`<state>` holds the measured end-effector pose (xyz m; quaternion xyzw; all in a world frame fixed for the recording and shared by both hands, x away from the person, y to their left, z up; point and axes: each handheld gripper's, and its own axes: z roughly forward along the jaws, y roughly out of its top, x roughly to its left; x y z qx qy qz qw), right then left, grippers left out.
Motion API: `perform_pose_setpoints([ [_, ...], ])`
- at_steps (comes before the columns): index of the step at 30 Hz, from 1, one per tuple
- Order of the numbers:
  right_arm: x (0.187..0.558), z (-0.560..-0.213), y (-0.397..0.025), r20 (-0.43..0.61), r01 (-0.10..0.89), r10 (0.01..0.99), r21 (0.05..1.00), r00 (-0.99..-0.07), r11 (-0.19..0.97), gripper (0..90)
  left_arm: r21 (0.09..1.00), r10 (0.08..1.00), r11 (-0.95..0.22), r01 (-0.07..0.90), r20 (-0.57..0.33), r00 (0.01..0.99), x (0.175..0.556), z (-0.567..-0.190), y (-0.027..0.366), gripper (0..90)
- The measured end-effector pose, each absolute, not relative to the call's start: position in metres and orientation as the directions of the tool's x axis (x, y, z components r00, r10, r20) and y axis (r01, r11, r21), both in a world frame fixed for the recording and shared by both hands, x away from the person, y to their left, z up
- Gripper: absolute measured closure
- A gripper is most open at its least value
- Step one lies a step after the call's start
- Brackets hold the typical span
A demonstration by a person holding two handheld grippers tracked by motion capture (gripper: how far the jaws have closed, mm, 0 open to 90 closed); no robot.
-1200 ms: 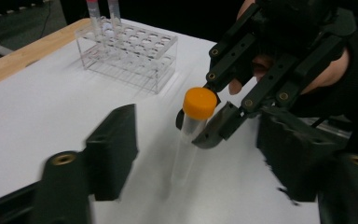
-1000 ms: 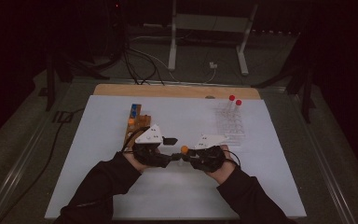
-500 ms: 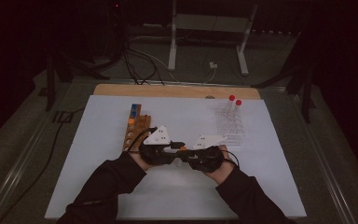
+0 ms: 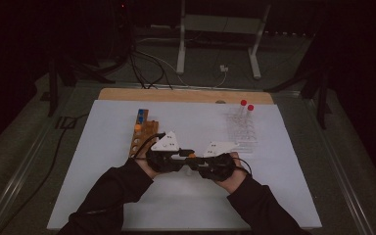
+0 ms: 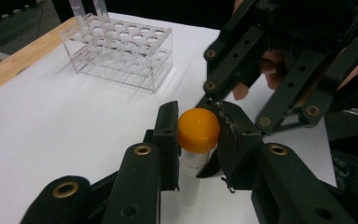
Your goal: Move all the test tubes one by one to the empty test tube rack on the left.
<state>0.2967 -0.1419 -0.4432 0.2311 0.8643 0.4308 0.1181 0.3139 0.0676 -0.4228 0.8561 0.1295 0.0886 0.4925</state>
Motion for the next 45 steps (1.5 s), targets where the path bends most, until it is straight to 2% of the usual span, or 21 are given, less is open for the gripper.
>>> perform_pose_setpoints([
  [9, 0.296, -0.434, -0.154, -0.008, 0.295, 0.544, 0.834, -0.839, 0.466, 42.9, 0.885, 0.358, -0.443, 0.141, 0.031, 0.933, 0.318, -0.406, 0.085, 71.8],
  [14, 0.297, -0.429, -0.160, 0.004, 0.312, 0.578, 0.845, -0.816, 0.434, 21.4, 0.890, 0.398, -0.433, 0.140, 0.049, 0.916, 0.321, -0.396, 0.100, 71.9],
  [22, 0.298, -0.426, -0.164, 0.016, 0.331, 0.607, 0.849, -0.795, 0.411, 4.8, 0.895, 0.452, -0.421, 0.146, 0.068, 0.889, 0.325, -0.383, 0.123, 71.9],
  [26, 0.299, -0.426, -0.165, 0.027, 0.337, 0.605, 0.850, -0.796, 0.405, 0.0, 0.900, 0.481, -0.409, 0.150, 0.073, 0.874, 0.325, -0.377, 0.135, 71.9],
  [45, 0.299, -0.426, -0.168, 0.036, 0.329, 0.581, 0.851, -0.813, 0.408, 0.0, 0.907, 0.623, -0.370, 0.201, 0.082, 0.778, 0.333, -0.373, 0.192, 71.9],
])
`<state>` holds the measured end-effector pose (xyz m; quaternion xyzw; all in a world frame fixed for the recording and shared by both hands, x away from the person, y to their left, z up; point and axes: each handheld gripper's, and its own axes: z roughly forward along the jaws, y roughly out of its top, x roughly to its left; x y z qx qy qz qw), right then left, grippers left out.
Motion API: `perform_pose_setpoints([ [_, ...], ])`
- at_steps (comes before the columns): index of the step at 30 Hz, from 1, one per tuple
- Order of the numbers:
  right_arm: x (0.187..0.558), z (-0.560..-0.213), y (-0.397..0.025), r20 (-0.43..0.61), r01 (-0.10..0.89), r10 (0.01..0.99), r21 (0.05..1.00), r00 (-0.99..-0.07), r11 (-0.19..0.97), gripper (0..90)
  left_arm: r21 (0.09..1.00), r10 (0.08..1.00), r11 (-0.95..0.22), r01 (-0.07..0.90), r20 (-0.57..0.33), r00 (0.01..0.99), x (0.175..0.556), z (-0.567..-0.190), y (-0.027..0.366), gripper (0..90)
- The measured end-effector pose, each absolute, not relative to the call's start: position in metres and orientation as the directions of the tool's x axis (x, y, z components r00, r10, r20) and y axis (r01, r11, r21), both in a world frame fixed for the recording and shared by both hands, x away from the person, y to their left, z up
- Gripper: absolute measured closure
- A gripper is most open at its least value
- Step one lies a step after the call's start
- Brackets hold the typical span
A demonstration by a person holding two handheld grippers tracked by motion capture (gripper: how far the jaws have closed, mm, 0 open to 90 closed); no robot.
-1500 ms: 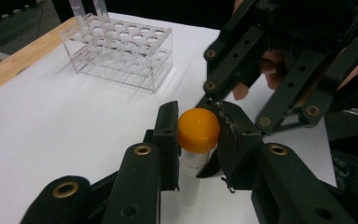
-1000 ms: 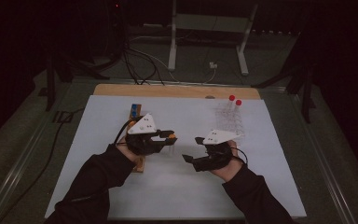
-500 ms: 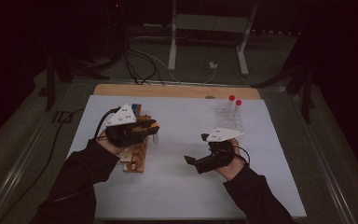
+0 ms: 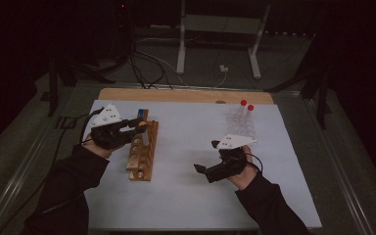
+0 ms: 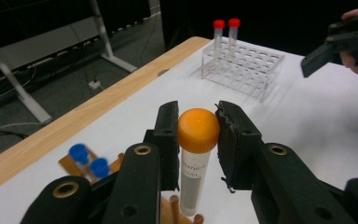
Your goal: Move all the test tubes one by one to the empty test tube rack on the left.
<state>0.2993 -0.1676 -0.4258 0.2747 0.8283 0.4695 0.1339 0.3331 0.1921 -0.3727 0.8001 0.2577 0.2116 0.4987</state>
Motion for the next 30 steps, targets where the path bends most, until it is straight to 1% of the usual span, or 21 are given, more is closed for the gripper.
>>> perform_pose_setpoints([
  [7, 0.300, -0.427, -0.167, 0.030, 0.327, 0.576, 0.847, -0.817, 0.419, 0.0, 0.906, 0.665, -0.364, 0.217, 0.089, 0.742, 0.341, -0.378, 0.205, 71.9],
  [14, 0.300, -0.428, -0.167, 0.034, 0.329, 0.572, 0.845, -0.819, 0.422, 0.0, 0.907, 0.698, -0.342, 0.247, 0.070, 0.713, 0.348, -0.391, 0.213, 71.9],
  [30, 0.300, -0.428, -0.170, 0.042, 0.334, 0.574, 0.847, -0.818, 0.414, 0.0, 0.886, 0.704, -0.352, 0.301, 0.038, 0.709, 0.352, -0.425, 0.209, 71.9],
])
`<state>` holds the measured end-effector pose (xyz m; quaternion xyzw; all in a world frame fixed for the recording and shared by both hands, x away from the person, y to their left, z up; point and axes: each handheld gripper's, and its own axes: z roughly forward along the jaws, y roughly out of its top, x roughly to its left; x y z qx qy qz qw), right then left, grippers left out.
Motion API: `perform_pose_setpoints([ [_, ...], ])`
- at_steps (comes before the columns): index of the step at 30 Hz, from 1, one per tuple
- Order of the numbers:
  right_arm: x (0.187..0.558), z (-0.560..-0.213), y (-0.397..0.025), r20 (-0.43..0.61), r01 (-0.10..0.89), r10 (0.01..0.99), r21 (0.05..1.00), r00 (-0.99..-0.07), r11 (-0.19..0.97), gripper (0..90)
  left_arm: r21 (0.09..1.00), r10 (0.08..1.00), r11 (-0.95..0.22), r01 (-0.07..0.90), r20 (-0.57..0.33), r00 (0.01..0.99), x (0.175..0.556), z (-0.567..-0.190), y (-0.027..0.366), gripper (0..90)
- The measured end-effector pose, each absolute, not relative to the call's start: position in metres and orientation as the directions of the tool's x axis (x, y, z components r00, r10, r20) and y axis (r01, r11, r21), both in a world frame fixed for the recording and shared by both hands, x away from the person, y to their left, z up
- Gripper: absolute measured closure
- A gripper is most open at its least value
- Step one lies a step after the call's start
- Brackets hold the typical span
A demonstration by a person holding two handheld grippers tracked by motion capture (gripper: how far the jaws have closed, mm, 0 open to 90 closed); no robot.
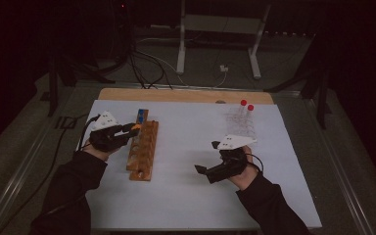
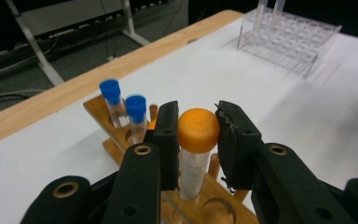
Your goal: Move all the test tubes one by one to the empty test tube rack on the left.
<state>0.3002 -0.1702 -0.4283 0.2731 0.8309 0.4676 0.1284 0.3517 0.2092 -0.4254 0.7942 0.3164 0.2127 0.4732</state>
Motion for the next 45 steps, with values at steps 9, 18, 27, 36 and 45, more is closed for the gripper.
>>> perform_pose_setpoints([
  [9, 0.301, -0.429, -0.171, 0.045, 0.337, 0.575, 0.846, -0.817, 0.413, 0.0, 0.872, 0.706, -0.365, 0.325, 0.032, 0.708, 0.353, -0.437, 0.209, 71.9],
  [18, 0.301, -0.428, -0.172, 0.045, 0.336, 0.575, 0.847, -0.817, 0.412, 0.0, 0.855, 0.704, -0.395, 0.337, 0.046, 0.708, 0.354, -0.442, 0.206, 71.8],
  [27, 0.301, -0.426, -0.173, 0.048, 0.334, 0.572, 0.850, -0.819, 0.407, 0.0, 0.848, 0.706, -0.401, 0.346, 0.046, 0.707, 0.353, -0.441, 0.206, 71.3],
  [36, 0.306, -0.415, -0.183, 0.047, 0.327, 0.586, 0.864, -0.809, 0.382, 0.0, 0.863, 0.684, -0.386, 0.327, 0.029, 0.729, 0.338, -0.431, 0.205, 38.5],
  [45, 0.321, -0.397, -0.214, 0.031, 0.321, 0.651, 0.887, -0.758, 0.331, 0.0, 0.878, 0.649, -0.346, 0.329, -0.029, 0.760, 0.317, -0.424, 0.206, 9.6],
])
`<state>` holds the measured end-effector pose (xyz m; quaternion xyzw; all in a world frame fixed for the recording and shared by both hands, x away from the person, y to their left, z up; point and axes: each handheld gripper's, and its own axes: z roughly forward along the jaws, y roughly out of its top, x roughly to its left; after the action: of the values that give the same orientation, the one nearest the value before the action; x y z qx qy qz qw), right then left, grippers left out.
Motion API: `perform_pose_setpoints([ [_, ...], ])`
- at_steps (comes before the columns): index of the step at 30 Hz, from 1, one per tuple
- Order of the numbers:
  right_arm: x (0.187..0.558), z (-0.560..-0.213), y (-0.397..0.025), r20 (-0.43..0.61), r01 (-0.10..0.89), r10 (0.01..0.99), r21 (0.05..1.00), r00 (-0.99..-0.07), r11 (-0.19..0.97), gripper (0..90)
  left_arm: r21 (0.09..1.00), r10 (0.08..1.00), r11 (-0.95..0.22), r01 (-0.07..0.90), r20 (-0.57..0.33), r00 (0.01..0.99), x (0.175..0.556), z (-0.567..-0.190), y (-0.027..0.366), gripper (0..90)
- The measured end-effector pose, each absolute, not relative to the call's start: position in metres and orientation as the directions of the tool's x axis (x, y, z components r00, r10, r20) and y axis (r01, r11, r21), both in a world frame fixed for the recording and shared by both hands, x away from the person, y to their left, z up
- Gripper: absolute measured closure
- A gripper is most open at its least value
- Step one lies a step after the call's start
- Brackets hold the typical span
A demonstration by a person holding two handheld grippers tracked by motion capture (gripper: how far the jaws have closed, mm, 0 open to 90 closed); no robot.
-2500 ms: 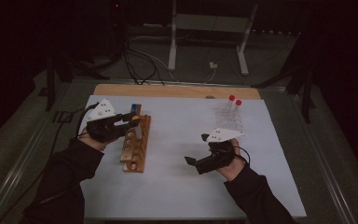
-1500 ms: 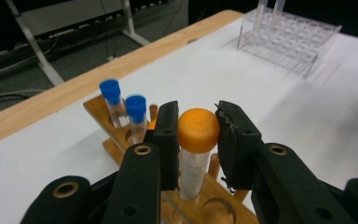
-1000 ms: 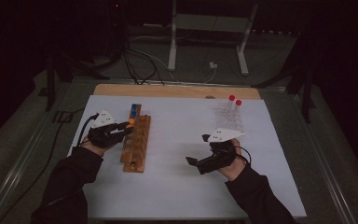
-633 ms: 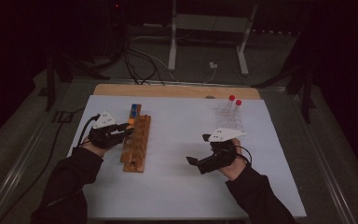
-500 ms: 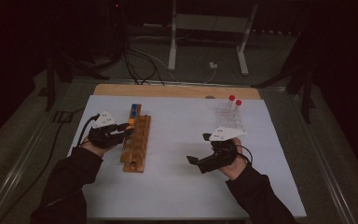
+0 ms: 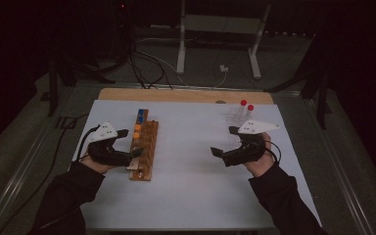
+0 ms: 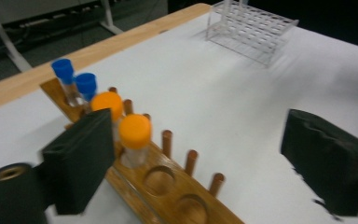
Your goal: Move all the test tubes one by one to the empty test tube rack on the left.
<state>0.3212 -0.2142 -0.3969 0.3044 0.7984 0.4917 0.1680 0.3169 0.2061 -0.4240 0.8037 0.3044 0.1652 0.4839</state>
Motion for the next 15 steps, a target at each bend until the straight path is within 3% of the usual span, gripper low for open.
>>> perform_pose_setpoints([
  [7, 0.337, -0.393, -0.248, -0.019, 0.316, 0.730, 0.894, -0.683, 0.319, 0.6, 0.889, 0.623, -0.321, 0.326, -0.061, 0.780, 0.308, -0.429, 0.212, 2.5],
  [12, 0.352, -0.401, -0.274, -0.010, 0.354, 0.793, 0.891, -0.609, 0.283, 6.9, 0.893, 0.621, -0.313, 0.323, -0.065, 0.781, 0.305, -0.431, 0.215, 2.5],
  [15, 0.362, -0.409, -0.287, -0.009, 0.378, 0.822, 0.885, -0.570, 0.271, 15.3, 0.895, 0.621, -0.309, 0.322, -0.067, 0.781, 0.304, -0.431, 0.216, 2.5],
])
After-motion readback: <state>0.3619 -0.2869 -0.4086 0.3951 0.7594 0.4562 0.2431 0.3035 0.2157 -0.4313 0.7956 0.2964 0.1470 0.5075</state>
